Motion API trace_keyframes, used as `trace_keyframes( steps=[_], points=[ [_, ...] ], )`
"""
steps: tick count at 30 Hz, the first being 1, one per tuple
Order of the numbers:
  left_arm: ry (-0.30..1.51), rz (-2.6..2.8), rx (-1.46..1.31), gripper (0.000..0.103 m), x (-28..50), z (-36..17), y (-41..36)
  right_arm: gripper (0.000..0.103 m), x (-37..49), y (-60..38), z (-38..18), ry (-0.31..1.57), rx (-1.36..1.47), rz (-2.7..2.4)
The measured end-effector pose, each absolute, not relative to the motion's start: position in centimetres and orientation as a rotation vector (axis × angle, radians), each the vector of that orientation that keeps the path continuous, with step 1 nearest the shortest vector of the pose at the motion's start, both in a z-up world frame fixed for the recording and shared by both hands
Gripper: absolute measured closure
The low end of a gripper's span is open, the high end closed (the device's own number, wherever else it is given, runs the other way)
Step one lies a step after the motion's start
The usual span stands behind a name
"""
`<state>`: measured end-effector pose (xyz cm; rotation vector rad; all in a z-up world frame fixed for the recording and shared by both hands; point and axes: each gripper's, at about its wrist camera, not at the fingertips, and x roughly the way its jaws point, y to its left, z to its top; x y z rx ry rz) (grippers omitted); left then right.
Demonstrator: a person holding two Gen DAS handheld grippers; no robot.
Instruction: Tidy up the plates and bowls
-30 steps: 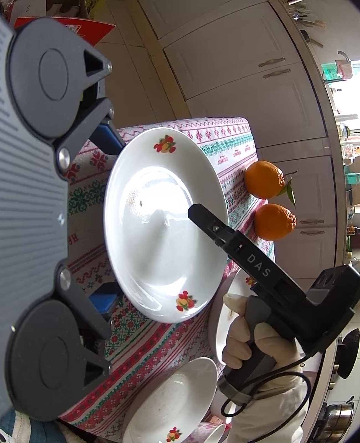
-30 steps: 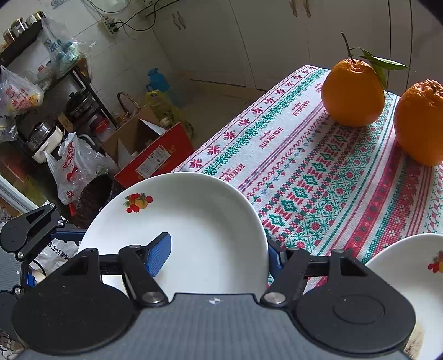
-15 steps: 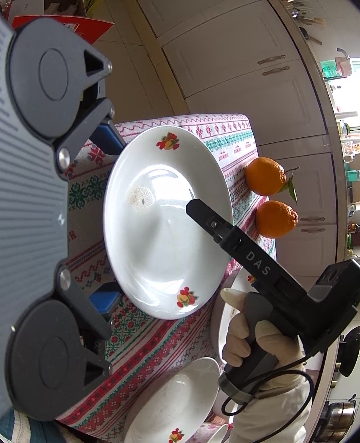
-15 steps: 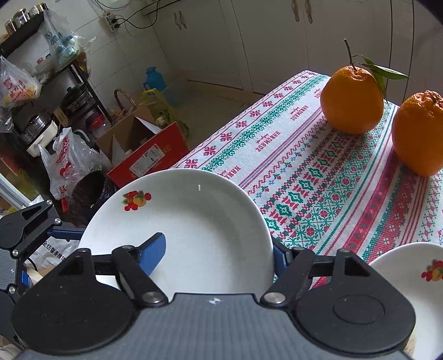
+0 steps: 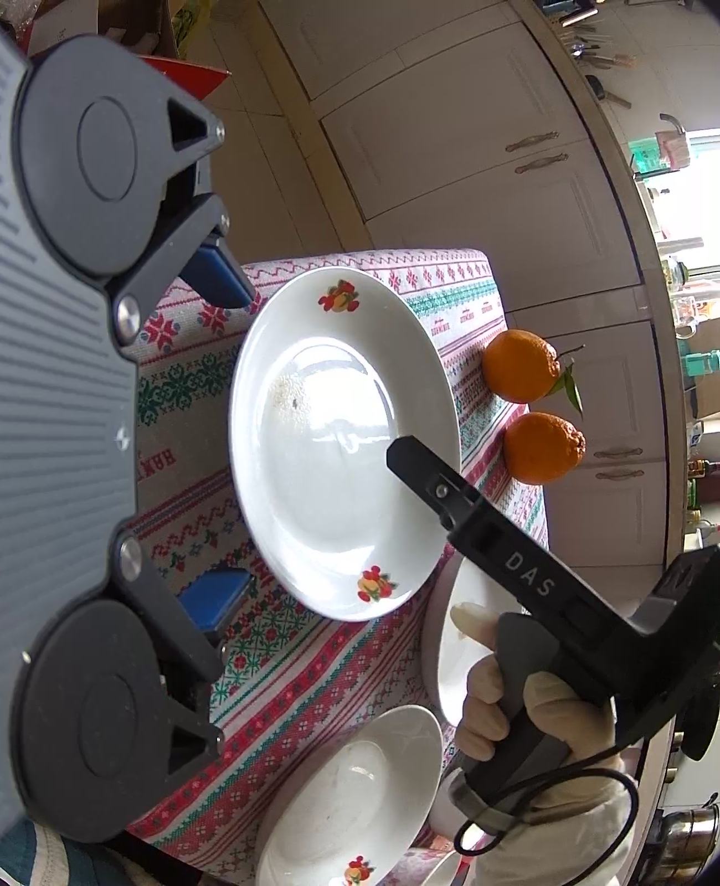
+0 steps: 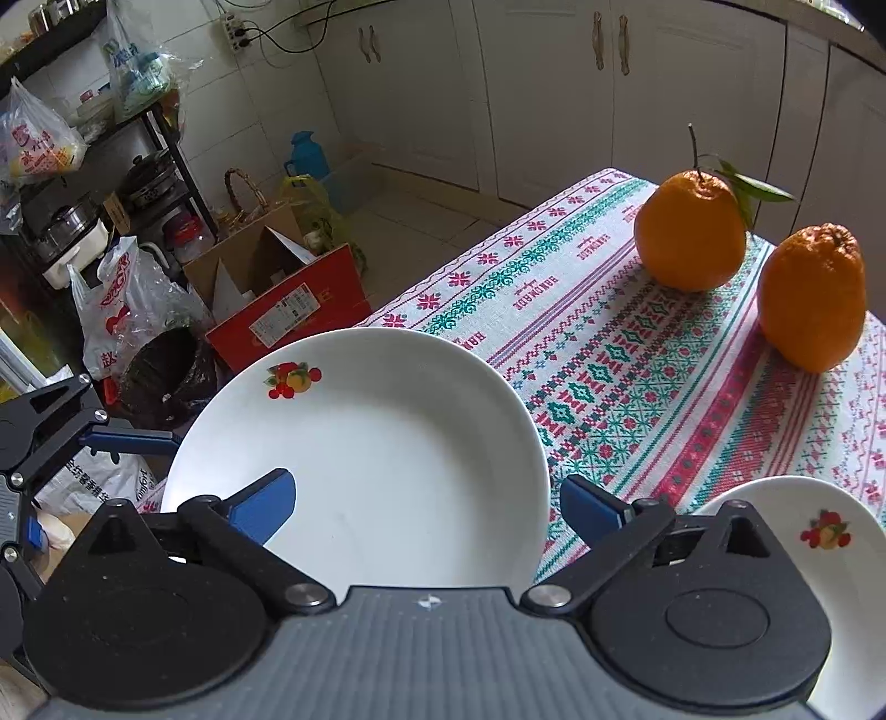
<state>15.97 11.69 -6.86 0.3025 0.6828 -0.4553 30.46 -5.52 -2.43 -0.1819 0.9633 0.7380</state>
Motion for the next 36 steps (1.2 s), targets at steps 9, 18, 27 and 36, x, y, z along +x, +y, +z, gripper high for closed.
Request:
trace_keyframes(
  steps=[9,18,27,36],
  points=[
    [0.618,-0.441,0.319,0.002,13.0,-5.9,10.9,0.000,26.3,-7.1,0.4,0.883,-0.190,0.711],
    [0.653,-0.536,0.272,0.002,9.0,-5.3,8.6,0.000,18.9,-10.9,2.4,0.824,-0.167,0.646],
    [0.700,-0.569,0.212,0.001,6.9,-6.6,5.3,0.000,12.3,-15.6,1.6,0.817,-0.165,0.537],
    [0.683,-0.650,0.274,0.001,6.6,-8.0,1.5,0.000,10.5,-20.5,0.2,0.872,-0.147,0.423]
  ],
)
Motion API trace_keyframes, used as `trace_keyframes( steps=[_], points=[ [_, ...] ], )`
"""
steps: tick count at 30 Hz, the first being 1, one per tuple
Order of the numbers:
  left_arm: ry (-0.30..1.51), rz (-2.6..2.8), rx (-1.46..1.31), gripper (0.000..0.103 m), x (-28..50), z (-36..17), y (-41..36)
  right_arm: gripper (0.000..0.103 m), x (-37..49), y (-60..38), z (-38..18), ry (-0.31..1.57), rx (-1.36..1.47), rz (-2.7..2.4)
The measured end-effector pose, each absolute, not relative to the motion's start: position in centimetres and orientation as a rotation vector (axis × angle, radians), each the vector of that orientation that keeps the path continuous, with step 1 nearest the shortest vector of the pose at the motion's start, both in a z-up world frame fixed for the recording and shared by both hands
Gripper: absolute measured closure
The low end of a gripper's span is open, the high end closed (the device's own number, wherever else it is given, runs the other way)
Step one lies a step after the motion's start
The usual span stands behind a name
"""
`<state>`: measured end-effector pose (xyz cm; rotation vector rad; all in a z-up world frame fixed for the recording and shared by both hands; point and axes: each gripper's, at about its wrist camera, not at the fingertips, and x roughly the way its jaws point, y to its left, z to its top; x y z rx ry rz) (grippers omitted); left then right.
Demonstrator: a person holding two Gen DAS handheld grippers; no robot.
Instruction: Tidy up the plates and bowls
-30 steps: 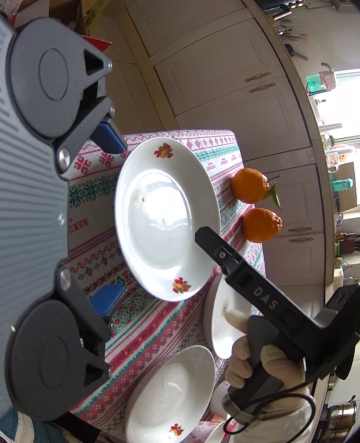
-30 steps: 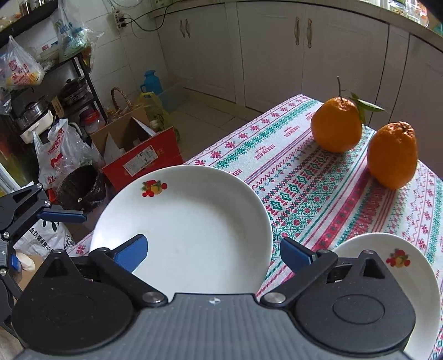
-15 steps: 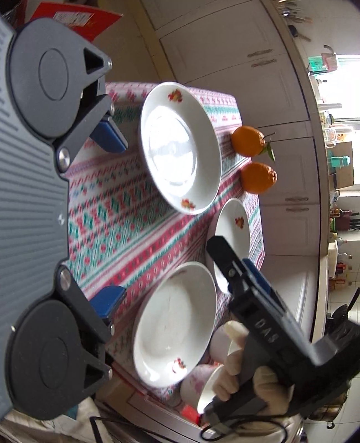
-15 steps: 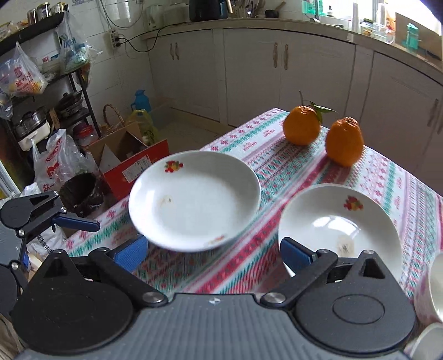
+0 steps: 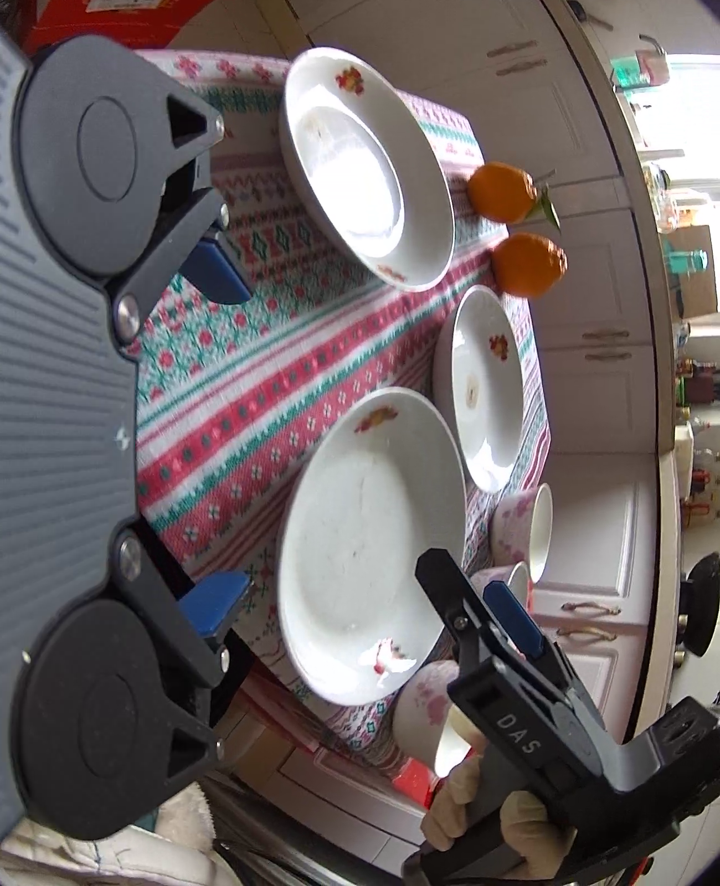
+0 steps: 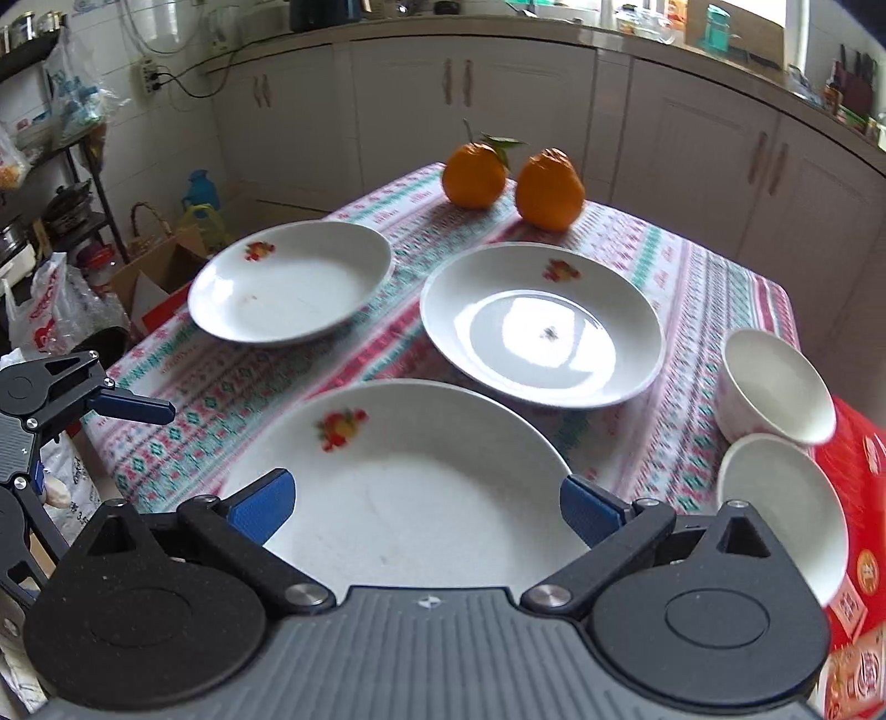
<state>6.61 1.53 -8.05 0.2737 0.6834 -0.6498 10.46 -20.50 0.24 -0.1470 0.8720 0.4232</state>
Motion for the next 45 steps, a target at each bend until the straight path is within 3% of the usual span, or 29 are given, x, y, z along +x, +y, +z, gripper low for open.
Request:
trace_keyframes(
  steps=[40,45],
  points=[
    [0.653,-0.876,0.298,0.001,8.5,-9.6,-1.6,0.000,14.8,-24.1,-3.2,1.040,0.024,0.482],
    [0.648,-0.903,0.296,0.003,8.4,-9.6,-1.8,0.011,15.3,-24.3,-3.6,1.066,0.034,0.494]
  ],
)
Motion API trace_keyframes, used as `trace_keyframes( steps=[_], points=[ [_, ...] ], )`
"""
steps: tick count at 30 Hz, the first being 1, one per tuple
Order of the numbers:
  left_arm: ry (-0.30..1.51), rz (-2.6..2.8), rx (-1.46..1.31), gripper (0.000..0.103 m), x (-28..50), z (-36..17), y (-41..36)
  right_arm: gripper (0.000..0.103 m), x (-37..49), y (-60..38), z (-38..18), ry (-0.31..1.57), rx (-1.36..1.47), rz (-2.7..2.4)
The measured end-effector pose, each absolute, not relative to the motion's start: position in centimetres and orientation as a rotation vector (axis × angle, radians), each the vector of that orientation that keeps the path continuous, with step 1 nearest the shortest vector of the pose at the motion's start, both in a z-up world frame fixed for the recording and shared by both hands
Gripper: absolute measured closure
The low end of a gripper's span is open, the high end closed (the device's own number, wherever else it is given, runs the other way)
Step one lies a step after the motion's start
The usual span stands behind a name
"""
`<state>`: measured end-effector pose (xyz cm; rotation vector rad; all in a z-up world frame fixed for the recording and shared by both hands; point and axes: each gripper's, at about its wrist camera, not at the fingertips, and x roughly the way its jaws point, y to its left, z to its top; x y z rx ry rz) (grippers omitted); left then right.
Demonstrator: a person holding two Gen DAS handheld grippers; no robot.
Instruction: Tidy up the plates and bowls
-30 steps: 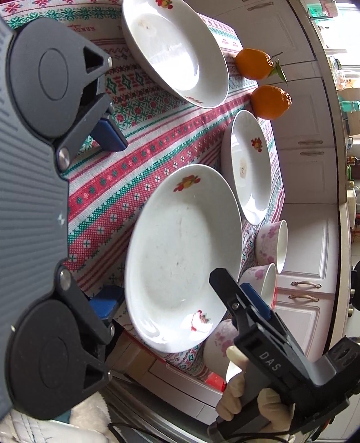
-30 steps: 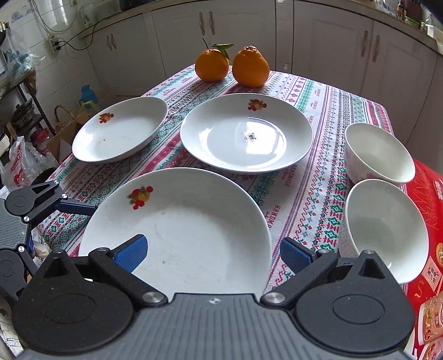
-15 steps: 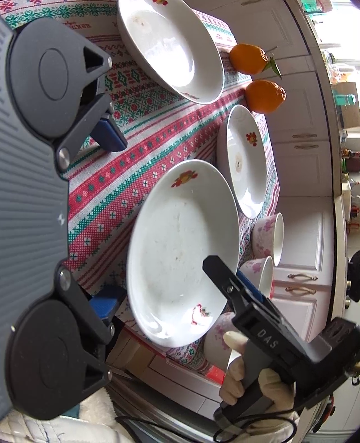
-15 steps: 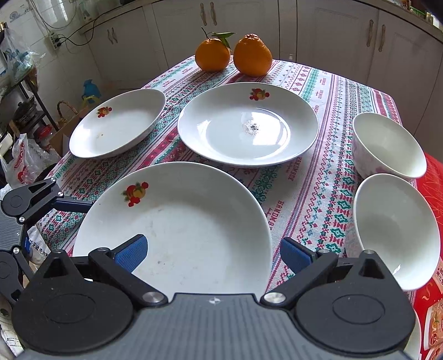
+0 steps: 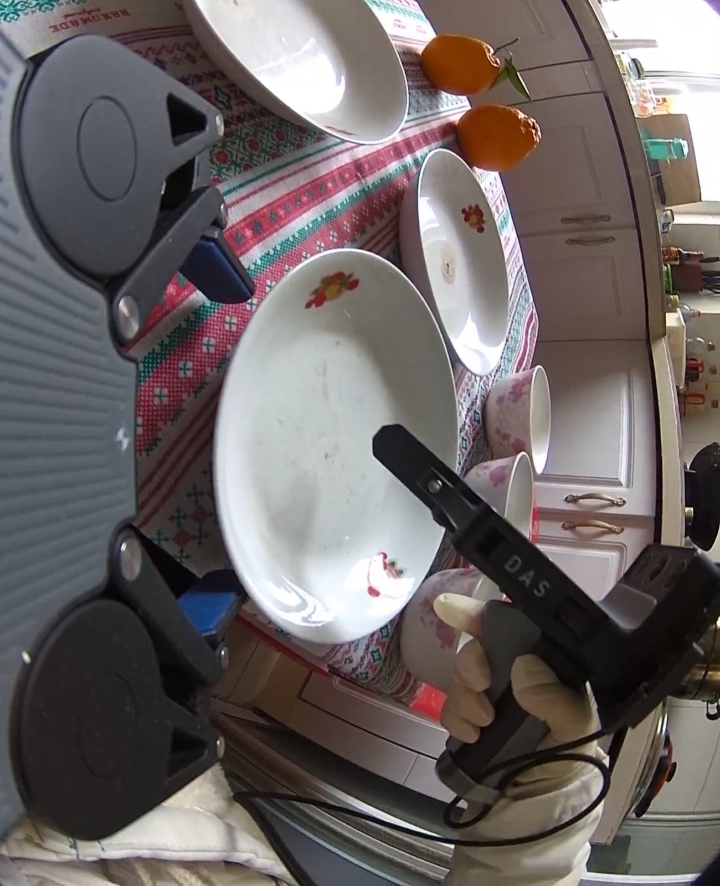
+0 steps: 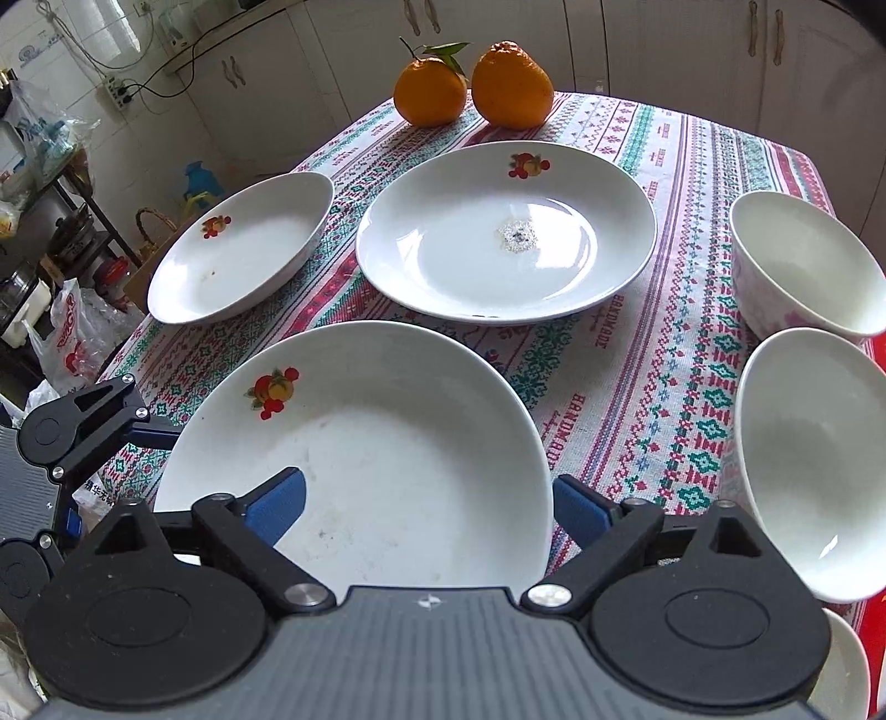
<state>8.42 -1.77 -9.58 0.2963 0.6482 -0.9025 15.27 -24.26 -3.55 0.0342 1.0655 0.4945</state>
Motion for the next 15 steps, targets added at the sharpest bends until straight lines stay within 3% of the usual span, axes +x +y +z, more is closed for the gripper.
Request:
trace_keyframes(
  steps=[5,15],
  points=[
    [0.650,-0.916,0.290,0.004,8.43,-9.56,-1.92,0.018,15.39,-24.39,-3.72,1.082,0.041,0.510],
    [0.648,-0.928,0.294,0.006,8.51,-9.56,-1.82,0.018,15.43,-24.51,-3.63,1.084,0.048,0.522]
  ],
)
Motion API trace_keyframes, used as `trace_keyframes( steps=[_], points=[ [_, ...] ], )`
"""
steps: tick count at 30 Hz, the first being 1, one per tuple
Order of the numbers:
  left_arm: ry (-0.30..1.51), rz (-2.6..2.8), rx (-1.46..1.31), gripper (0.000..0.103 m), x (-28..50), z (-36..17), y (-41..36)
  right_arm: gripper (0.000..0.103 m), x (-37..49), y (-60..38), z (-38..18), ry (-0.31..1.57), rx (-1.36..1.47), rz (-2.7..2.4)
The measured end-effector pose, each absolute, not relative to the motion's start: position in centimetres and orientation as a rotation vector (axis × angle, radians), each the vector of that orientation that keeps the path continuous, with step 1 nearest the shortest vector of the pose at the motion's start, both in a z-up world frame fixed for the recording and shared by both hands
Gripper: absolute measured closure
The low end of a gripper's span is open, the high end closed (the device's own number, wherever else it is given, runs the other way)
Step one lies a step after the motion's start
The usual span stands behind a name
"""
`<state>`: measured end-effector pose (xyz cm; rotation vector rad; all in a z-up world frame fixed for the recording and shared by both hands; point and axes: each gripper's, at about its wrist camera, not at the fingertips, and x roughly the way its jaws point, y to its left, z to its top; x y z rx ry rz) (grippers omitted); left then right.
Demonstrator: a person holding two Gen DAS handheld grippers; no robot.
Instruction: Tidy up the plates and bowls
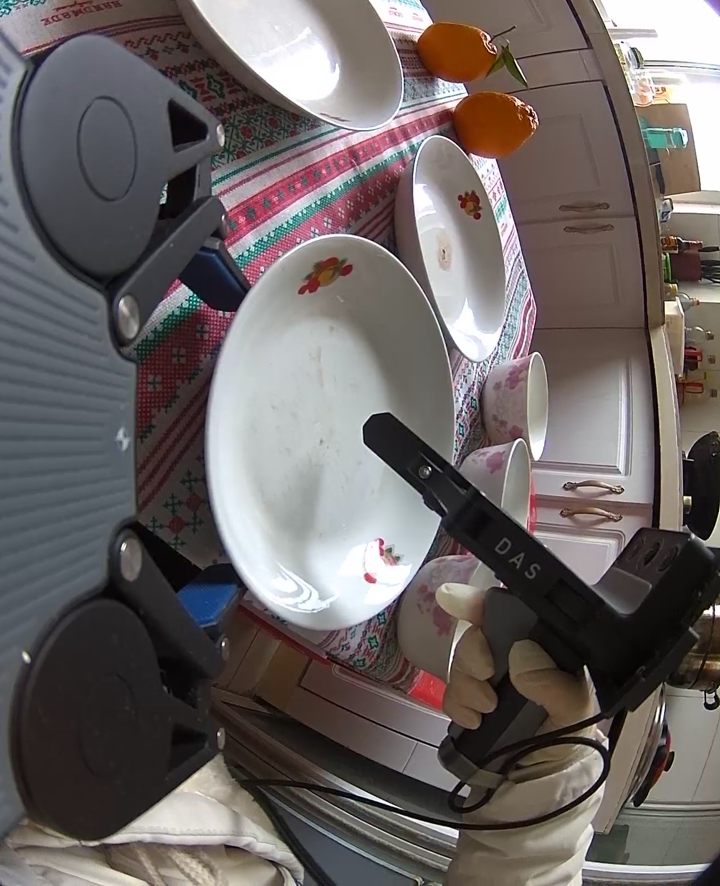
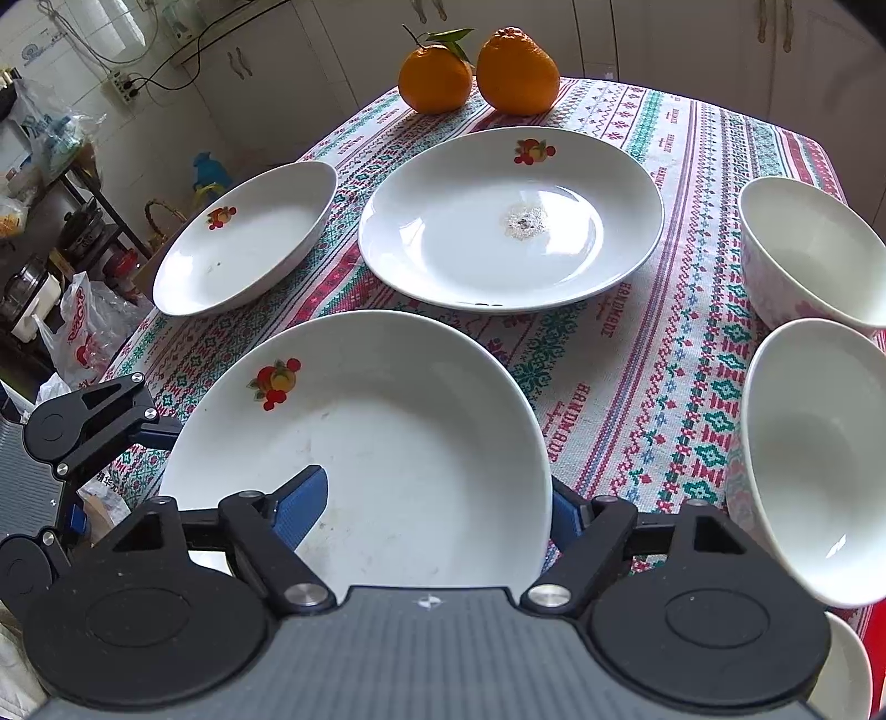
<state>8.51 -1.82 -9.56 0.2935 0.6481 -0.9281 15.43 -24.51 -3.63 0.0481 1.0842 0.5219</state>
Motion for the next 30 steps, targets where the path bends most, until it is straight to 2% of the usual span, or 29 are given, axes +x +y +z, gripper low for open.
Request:
trace_keyframes(
  steps=[30],
  points=[
    [0.644,-0.859,0.254,0.006,8.0,-7.1,2.2,0.018,16.4,-20.3,-1.7,1.061,-0.007,0.594]
  ],
)
